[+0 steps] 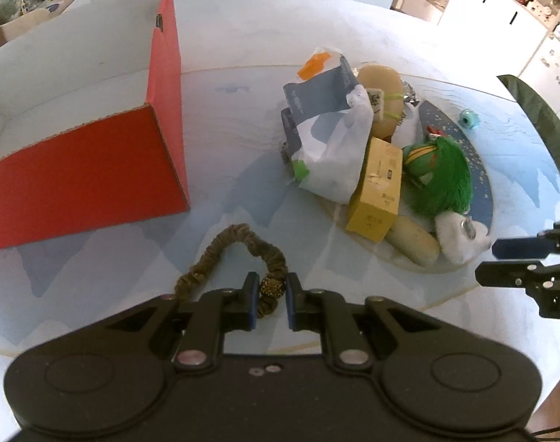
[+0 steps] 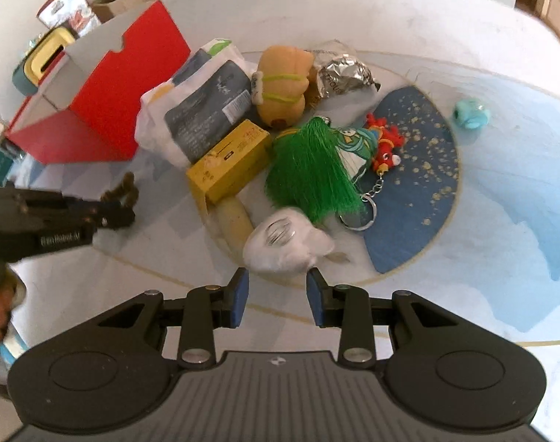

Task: Organize objects
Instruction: 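Grasp the brown scrunchie with the left tool while the right tool grasps the white plush, then carry the scrunchie with the left tool while the right tool carries the white plush into the box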

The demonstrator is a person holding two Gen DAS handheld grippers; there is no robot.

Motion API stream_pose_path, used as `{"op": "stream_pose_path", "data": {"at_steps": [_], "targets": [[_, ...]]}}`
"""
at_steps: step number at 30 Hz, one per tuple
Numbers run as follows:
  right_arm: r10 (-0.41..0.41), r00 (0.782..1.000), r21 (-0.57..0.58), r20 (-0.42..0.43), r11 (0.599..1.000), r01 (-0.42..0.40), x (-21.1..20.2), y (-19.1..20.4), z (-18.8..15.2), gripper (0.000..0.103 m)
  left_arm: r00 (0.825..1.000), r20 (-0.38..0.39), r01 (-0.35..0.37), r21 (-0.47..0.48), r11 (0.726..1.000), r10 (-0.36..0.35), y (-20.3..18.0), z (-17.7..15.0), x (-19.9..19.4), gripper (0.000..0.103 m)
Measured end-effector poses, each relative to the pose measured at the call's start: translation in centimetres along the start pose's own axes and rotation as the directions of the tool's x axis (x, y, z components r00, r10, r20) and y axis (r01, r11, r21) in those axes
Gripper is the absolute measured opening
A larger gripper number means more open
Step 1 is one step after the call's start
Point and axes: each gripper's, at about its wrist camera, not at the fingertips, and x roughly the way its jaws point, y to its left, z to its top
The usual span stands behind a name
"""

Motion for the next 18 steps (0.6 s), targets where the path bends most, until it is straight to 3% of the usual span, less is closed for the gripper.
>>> {"op": "stream_pose_path", "data": {"at_steps": [1, 3, 5, 9, 18], "targets": [[-0.012, 1.000, -0.006, 0.010, 1.000, 0.012, -0.3, 0.3, -0.1, 0.036, 1.000, 0.003, 0.004, 0.009, 1.000, -0.004, 0.0, -0.3, -0.1, 0.013], [-0.042, 0.998, -0.004, 0.036, 0.999, 0.043, -0.6, 0.6, 0.2, 0.050, 1.000, 0.009, 0.006, 0.032, 0.999, -0.006, 0.2, -0.6, -0.3, 0.013], [-0.066, 0.996, 0.015, 0.057, 0.998, 0.065, -0.6, 0.7, 0.6, 0.054, 1.000, 0.010, 0.008, 0.046, 0.999, -0.008, 0.1, -0.9, -0.6, 0.013], [-0.078, 0.996, 0.036, 0.048, 0.996, 0.077, 0.9, 0.7, 1.5, 0.054, 1.000, -0.002, 0.011, 0.056, 0.998, -0.011, 0.4, -1.2, -0.6, 0.013], [-0.118, 0.993, -0.053, 0.007, 0.992, 0.118, 3.5, 1.6, 1.6, 0.054, 1.000, -0.005, 0.010, 0.051, 0.999, -0.010, 1.2, -1.5, -0.8, 0.013]]}}
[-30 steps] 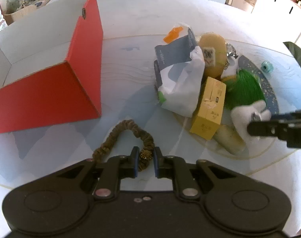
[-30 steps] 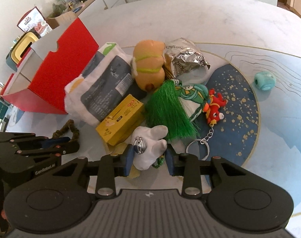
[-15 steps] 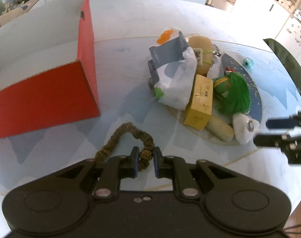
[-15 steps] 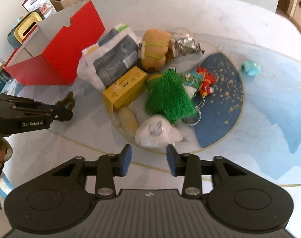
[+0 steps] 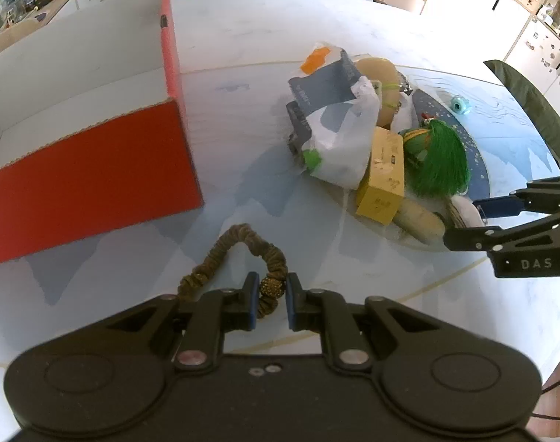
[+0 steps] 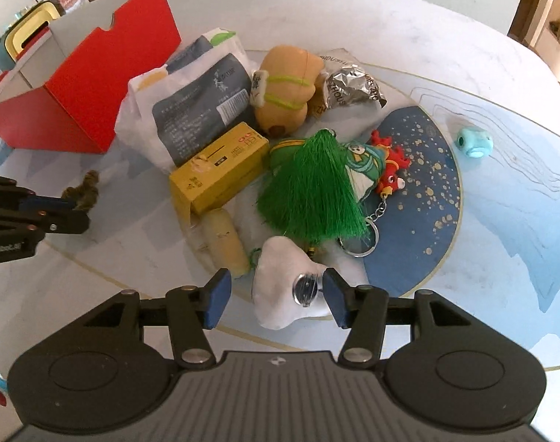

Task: Organize objects
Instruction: 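Carry the scrunchie with the left tool while the right tool carries the white plush into the box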

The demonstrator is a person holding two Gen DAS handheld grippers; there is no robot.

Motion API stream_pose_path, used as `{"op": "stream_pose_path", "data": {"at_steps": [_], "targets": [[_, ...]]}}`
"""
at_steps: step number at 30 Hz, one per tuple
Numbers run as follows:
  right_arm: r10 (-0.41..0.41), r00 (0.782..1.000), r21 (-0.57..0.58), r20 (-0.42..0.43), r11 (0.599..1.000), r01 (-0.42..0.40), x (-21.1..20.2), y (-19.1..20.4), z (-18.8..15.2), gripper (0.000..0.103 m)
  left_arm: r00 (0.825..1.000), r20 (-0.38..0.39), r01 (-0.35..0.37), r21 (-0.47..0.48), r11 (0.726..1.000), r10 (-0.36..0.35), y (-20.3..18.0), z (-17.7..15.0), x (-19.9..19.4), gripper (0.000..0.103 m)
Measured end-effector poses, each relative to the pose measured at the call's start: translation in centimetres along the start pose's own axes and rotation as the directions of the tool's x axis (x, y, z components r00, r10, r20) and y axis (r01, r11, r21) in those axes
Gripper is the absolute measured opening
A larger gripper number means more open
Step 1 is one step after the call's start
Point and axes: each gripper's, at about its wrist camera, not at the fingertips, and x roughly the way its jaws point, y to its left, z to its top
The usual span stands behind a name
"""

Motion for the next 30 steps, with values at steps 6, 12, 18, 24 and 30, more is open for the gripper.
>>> {"op": "stream_pose_path", "data": {"at_steps": [6, 12, 18, 24, 30], "targets": [[0.016, 1.000, -0.001, -0.004, 1.000, -0.016, -0.4, -0.3, -0.4, 0.040, 1.000, 0.010, 0.003, -0.005, 1.000, -0.003, 0.9, -0.2, -0.4, 0.013], [0.017, 1.000, 0.019, 0.005, 1.000, -0.017, -1.4, -0.3, -1.2, 0.034, 1.000, 0.021, 0.003, -0.004, 1.000, -0.003, 1.3, 0.1, -1.3, 0.013], [0.042, 0.997, 0.052, 0.060, 0.998, -0.045, -4.5, 0.2, -0.4, 0.034, 0.999, 0.045, 0.017, 0.018, 1.000, -0.017, 2.0, 1.0, -4.0, 0.013], [0.098, 0.988, 0.029, 0.118, 0.994, -0.102, -7.6, 2.2, 1.8, 0.034, 0.996, 0.085, 0.041, 0.010, 0.999, -0.042, 3.3, 2.2, -7.2, 0.013], [0.156, 0.977, -0.033, 0.148, 0.988, -0.153, -9.1, 5.6, 5.0, 0.034, 0.990, 0.140, 0.026, 0.016, 1.000, -0.028, 5.1, 3.6, -10.3, 0.013]]}}
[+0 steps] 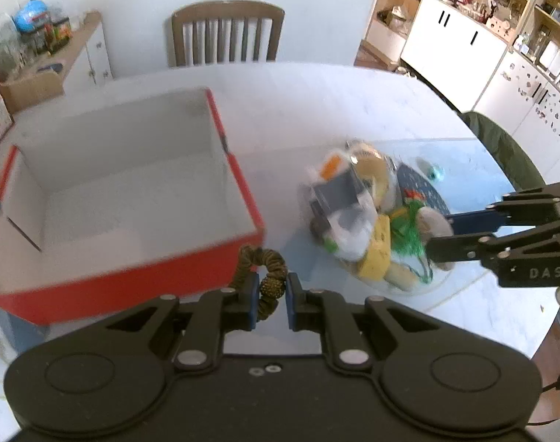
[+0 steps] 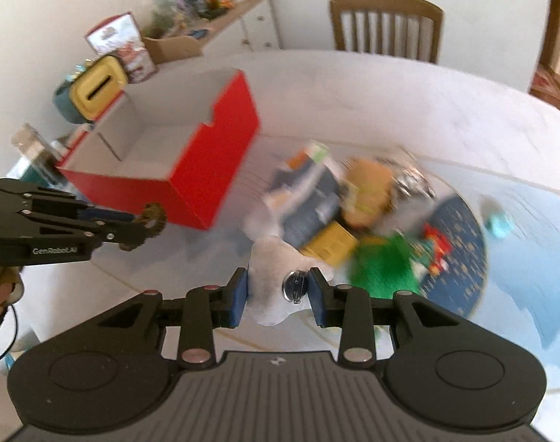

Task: Organize objects
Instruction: 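Carry the scrunchie with the left tool while the right tool carries the white plush into the box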

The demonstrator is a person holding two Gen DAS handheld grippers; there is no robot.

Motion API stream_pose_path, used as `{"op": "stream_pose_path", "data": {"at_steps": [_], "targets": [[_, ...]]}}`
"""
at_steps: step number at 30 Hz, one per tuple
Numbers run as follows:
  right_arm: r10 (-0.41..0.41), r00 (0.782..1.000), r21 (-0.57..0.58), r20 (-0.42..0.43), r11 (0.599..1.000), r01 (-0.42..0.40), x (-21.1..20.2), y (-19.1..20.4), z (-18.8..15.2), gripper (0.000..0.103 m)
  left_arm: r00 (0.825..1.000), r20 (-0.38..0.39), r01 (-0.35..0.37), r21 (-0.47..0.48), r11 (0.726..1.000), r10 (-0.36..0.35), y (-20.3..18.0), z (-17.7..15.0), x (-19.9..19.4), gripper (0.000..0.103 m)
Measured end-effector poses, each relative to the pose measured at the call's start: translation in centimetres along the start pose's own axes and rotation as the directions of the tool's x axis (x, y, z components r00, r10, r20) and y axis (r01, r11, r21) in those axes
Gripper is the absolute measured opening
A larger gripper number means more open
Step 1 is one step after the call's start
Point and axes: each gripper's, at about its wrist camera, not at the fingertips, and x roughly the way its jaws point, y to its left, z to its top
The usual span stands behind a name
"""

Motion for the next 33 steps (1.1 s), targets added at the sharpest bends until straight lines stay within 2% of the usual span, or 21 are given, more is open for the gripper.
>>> {"op": "stream_pose_path", "data": {"at_steps": [8, 18, 25, 33], "targets": [[0.057, 0.997, -0.092, 0.056, 0.994, -0.051, 1.6, 5.7, 5.5, 0.034, 0.998, 0.027, -0.062, -0.036, 0.997, 0.063, 4.7, 2.5, -1.7, 0.013], [0.045, 0.998, -0.186, 0.051, 0.982, -0.035, 7.2, 12.2, 10.7, 0.034, 0.985, 0.037, -0.164, -0.061, 0.985, 0.166, 11.5, 5.3, -1.3, 0.013], [0.007, 1.000, -0.224, 0.020, 0.974, -0.003, 12.2, 14.5, 12.8, 0.034, 0.970, -0.009, -0.244, -0.028, 0.969, 0.244, 15.0, 5.8, 1.9, 0.013], [-0.018, 0.999, -0.247, -0.039, 0.969, 0.008, 18.0, 16.2, 14.0, 0.034, 0.965, -0.103, -0.249, -0.053, 0.967, 0.243, 17.6, 6.2, 6.3, 0.013]]}}
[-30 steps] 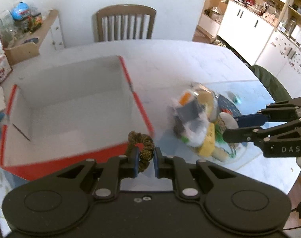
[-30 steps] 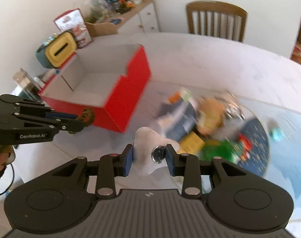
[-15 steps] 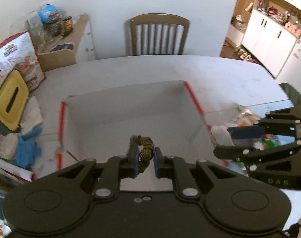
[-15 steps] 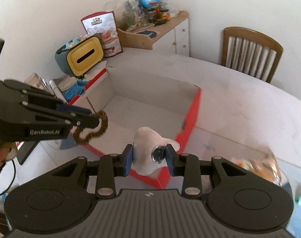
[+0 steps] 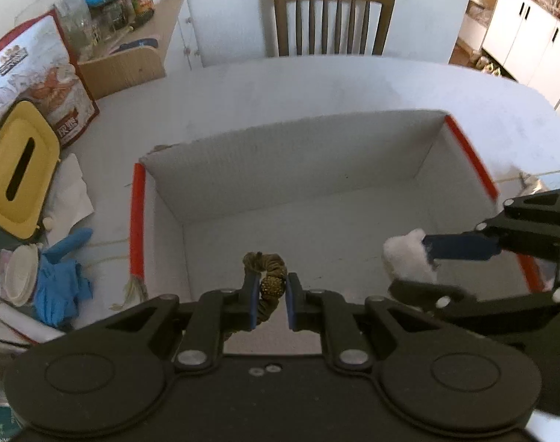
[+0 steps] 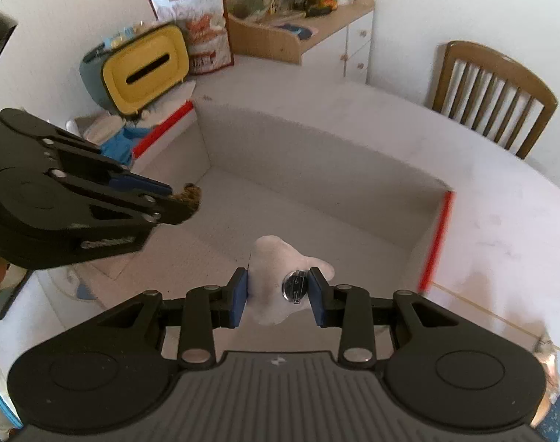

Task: Organize objects
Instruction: 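Carry the scrunchie with the left tool while the right tool carries the white plush into the box, then open both tools to drop the scrunchie and white plush in the box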

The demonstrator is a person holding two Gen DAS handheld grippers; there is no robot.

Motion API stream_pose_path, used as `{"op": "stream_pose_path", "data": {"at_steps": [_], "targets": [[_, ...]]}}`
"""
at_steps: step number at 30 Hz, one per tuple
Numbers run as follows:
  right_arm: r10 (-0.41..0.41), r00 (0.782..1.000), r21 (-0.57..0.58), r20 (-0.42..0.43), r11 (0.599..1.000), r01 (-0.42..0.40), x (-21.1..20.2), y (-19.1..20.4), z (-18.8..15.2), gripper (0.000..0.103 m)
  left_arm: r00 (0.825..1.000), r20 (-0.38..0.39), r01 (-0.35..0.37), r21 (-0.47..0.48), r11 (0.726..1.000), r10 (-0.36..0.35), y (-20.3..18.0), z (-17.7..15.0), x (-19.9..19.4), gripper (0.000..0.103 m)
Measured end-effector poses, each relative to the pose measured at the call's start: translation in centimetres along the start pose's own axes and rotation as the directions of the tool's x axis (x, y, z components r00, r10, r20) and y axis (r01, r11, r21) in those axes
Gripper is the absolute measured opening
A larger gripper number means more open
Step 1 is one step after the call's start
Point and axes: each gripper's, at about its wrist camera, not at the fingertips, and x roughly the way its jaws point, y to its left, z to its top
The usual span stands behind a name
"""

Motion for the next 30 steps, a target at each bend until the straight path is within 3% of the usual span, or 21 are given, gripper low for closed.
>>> {"op": "stream_pose_path", "data": {"at_steps": [8, 16, 21, 27, 30], "targets": [[-0.020, 0.994, 0.012, -0.109, 1.000, 0.021, 5.0, 0.3, 0.2, 0.034, 0.997, -0.072, -0.012, 0.033, 0.999, 0.014, -0.7, 0.6, 3.6, 0.013], [0.000, 0.980, 0.046, -0.197, 0.999, 0.009, 6.8, -0.3, 0.1, 0.034, 0.988, -0.155, 0.020, 0.008, 1.000, -0.019, -0.6, 0.5, 5.7, 0.013], [0.022, 0.973, 0.087, -0.229, 0.996, -0.002, 7.3, -0.8, 0.2, 0.036, 0.978, -0.208, 0.034, -0.014, 0.999, -0.036, 0.0, 0.5, 6.9, 0.025], [0.039, 0.971, 0.115, -0.237, 0.993, -0.012, 7.4, -1.3, 0.4, 0.036, 0.968, -0.248, 0.035, -0.041, 0.999, -0.044, 0.4, 0.0, 7.5, 0.024], [0.054, 0.971, 0.117, -0.231, 0.993, -0.027, 7.0, -1.3, 0.2, 0.040, 0.969, -0.242, 0.040, -0.058, 0.998, -0.053, 0.8, -0.2, 7.1, 0.031]]}}
